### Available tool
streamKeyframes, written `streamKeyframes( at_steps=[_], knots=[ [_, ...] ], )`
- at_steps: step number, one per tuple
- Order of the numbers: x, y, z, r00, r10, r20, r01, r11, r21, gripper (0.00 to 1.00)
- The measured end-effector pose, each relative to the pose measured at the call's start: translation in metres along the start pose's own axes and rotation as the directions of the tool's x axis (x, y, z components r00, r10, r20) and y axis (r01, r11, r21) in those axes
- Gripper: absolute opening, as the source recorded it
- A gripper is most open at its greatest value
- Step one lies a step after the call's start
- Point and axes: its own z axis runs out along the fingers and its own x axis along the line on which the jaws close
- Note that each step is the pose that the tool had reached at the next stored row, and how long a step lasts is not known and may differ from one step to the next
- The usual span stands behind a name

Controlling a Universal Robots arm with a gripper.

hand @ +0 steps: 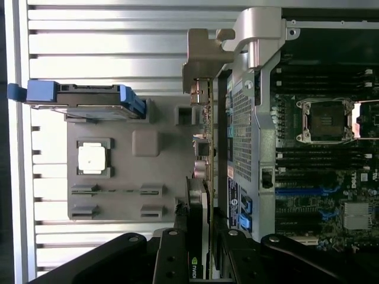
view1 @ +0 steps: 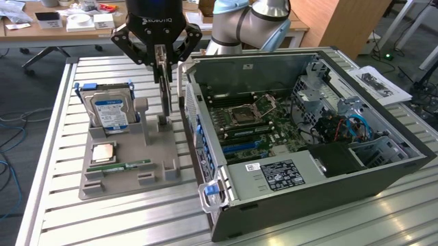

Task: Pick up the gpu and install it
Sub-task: 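Pick up the gpu and move the gpu toward the slot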

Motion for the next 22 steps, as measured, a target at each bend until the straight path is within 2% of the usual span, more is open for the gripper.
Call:
streamKeyframes(
  at_steps=[10, 22],
  knots=[
    [-0.001, 0.0011, -0.0212, 1.0000, 0.000, 0.0001, 0.000, 1.0000, -0.0001, 0.27],
    [-0.004, 0.0012, -0.0214, 1.0000, 0.000, 0.0000, 0.000, 1.0000, -0.0001, 0.27]
  ],
)
